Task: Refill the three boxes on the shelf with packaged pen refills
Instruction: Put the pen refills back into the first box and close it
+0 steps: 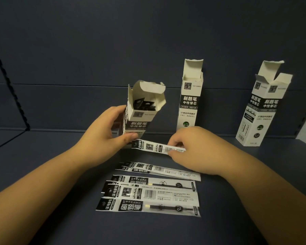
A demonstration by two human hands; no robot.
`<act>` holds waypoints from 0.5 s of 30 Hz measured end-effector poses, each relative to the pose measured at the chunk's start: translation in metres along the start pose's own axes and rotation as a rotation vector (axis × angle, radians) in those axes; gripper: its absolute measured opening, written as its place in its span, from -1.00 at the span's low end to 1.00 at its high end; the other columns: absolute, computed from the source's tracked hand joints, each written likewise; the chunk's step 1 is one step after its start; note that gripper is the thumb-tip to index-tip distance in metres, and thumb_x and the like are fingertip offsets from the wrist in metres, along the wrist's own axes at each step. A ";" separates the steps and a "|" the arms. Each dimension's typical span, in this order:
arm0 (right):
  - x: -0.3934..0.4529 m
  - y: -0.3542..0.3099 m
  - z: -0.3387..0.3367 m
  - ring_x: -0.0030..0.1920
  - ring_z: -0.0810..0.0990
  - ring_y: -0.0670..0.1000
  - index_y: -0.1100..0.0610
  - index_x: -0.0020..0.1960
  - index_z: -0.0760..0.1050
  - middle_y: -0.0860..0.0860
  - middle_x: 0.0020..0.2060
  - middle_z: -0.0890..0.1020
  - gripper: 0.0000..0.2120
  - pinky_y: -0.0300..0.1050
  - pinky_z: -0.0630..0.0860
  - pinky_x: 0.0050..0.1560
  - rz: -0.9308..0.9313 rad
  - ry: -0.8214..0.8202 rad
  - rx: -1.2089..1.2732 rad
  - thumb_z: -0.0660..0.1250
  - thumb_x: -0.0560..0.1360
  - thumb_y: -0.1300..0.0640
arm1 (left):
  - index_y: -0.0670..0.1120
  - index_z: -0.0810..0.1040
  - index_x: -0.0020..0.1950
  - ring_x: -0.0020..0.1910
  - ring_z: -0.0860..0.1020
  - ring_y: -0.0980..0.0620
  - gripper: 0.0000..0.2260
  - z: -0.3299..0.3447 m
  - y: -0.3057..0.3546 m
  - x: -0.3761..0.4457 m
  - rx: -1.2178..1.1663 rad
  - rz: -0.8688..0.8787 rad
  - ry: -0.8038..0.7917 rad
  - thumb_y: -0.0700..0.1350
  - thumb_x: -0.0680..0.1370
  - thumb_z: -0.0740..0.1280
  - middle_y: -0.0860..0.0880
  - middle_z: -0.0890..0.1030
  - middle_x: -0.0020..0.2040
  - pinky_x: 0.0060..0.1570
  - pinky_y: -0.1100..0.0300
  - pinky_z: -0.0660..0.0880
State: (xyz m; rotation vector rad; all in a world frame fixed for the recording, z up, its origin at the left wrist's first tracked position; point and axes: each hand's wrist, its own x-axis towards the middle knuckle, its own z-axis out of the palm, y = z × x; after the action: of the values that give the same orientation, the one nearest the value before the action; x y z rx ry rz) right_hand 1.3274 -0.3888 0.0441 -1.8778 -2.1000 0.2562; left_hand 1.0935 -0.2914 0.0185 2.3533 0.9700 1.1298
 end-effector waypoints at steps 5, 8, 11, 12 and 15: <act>0.000 0.002 -0.006 -0.09 0.61 -0.09 -0.09 0.00 0.68 -0.12 -0.11 0.63 -0.85 -0.10 0.60 -0.03 0.007 0.019 0.050 0.34 0.60 -0.05 | 0.18 0.32 0.44 0.26 0.51 0.27 -0.42 0.000 -0.004 0.002 -0.025 -0.062 0.047 -0.01 0.47 0.46 0.19 0.52 0.30 0.12 0.43 0.44; 0.000 0.003 -0.008 -0.12 0.62 -0.04 -0.08 -0.02 0.68 -0.09 -0.14 0.65 -0.86 -0.13 0.58 -0.11 0.021 0.015 0.141 0.34 0.61 -0.02 | 0.15 0.33 0.46 0.28 0.50 0.20 -0.41 -0.001 -0.005 0.003 -0.009 -0.077 0.077 -0.05 0.48 0.46 0.16 0.51 0.32 0.18 0.30 0.45; -0.001 0.004 -0.010 -0.08 0.69 0.02 -0.07 -0.02 0.71 -0.05 -0.15 0.72 -0.87 0.00 0.63 0.02 0.050 0.012 0.411 0.37 0.59 0.03 | 0.15 0.34 0.44 0.31 0.49 0.17 -0.43 -0.001 -0.005 0.003 0.001 -0.080 0.078 -0.04 0.48 0.46 0.16 0.51 0.33 0.25 0.15 0.48; -0.001 0.004 -0.011 -0.05 0.71 0.01 -0.08 -0.01 0.72 -0.08 -0.14 0.74 -0.87 0.03 0.65 0.10 0.056 -0.004 0.509 0.38 0.59 0.05 | 0.16 0.35 0.44 0.31 0.50 0.17 -0.44 -0.001 -0.005 0.003 -0.001 -0.077 0.075 -0.03 0.48 0.47 0.16 0.52 0.32 0.26 0.13 0.49; -0.001 0.005 -0.012 0.02 0.73 0.04 -0.05 0.01 0.73 -0.05 -0.10 0.77 -0.86 0.16 0.60 0.23 0.058 -0.049 0.709 0.41 0.58 0.11 | 0.16 0.37 0.42 0.27 0.51 0.21 -0.45 -0.001 -0.006 0.004 -0.003 -0.086 0.091 -0.05 0.49 0.47 0.17 0.52 0.31 0.23 0.18 0.50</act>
State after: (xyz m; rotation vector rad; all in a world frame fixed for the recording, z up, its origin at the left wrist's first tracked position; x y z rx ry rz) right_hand 1.3366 -0.3900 0.0539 -1.4974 -1.6590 0.9267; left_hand 1.0921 -0.2848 0.0178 2.2517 1.0882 1.2131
